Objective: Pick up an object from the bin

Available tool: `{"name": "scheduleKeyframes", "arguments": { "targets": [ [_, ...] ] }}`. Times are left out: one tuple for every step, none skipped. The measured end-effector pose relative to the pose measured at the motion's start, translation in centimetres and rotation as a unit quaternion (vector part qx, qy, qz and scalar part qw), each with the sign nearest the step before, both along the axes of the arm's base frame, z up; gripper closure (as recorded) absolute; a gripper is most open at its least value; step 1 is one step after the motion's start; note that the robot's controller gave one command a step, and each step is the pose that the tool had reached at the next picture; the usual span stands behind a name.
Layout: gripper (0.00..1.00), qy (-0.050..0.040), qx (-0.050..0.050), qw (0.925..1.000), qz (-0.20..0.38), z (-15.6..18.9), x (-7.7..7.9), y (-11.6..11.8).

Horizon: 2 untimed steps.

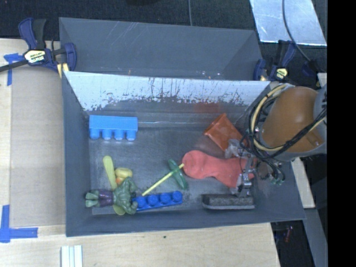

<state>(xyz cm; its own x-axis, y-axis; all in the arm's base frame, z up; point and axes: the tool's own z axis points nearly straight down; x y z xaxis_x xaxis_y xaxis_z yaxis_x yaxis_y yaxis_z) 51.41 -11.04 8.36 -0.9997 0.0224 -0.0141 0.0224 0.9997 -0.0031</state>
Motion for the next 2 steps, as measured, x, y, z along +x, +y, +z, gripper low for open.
{"name": "scheduleKeyframes", "arguments": {
  "targets": [
    [1.00, -0.0001, -0.001, 0.9995, 0.031, -1.27, -1.04, 0.82],
    [1.00, -0.0001, -0.001, 0.9995, 0.031, -1.27, -1.04, 0.82]
  ]
}}
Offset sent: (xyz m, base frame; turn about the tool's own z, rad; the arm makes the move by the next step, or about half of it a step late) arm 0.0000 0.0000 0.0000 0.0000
